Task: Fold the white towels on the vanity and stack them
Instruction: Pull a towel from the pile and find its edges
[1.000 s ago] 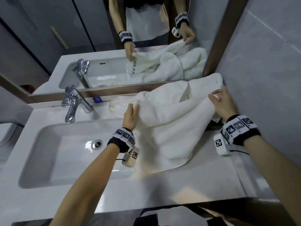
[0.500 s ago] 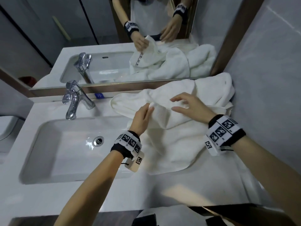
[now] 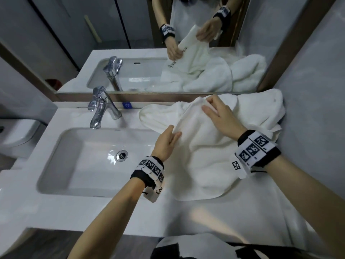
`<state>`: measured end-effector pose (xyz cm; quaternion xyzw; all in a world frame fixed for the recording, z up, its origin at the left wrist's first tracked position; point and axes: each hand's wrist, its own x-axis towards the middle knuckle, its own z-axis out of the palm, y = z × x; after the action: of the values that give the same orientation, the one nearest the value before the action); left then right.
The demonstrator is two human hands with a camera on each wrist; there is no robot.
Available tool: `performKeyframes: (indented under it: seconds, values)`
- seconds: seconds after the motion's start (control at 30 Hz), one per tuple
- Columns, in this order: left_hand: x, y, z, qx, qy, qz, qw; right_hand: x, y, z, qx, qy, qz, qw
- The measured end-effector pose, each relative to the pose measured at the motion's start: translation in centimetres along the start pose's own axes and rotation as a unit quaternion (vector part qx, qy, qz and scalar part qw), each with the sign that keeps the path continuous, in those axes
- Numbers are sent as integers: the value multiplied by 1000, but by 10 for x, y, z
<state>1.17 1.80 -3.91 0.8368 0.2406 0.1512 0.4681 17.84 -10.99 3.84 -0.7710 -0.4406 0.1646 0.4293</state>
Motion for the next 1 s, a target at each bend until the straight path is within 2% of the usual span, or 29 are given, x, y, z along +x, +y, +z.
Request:
performKeyframes:
  seconds: [0.23,0.57,0.63,0.77,0.83,0.9,1.0]
  values:
    - [5,-2,4,-52,-77,-26,995,-2,-12,-55,-24,123,-26,992]
    - [-5,-38,3,3,-209,-61,976,-27,12,-100,-19,243,61,968]
    - [-12,-41,-3,-43,-190,-71,978,-34,12,-108,-12,260,64,963]
    - [-15,-30,-26,-111,-78,-88,987,-47,10,-121,-8,291,82,953]
    - [-11,-15,-43,-171,-37,-89,980,-53,8,-125,-3,315,87,945]
    - [-3,3,-63,-199,-8,-74,977,-60,3,-129,-7,337,93,937]
    - [7,30,-97,-198,29,1,980,-69,-5,-133,-17,365,110,924]
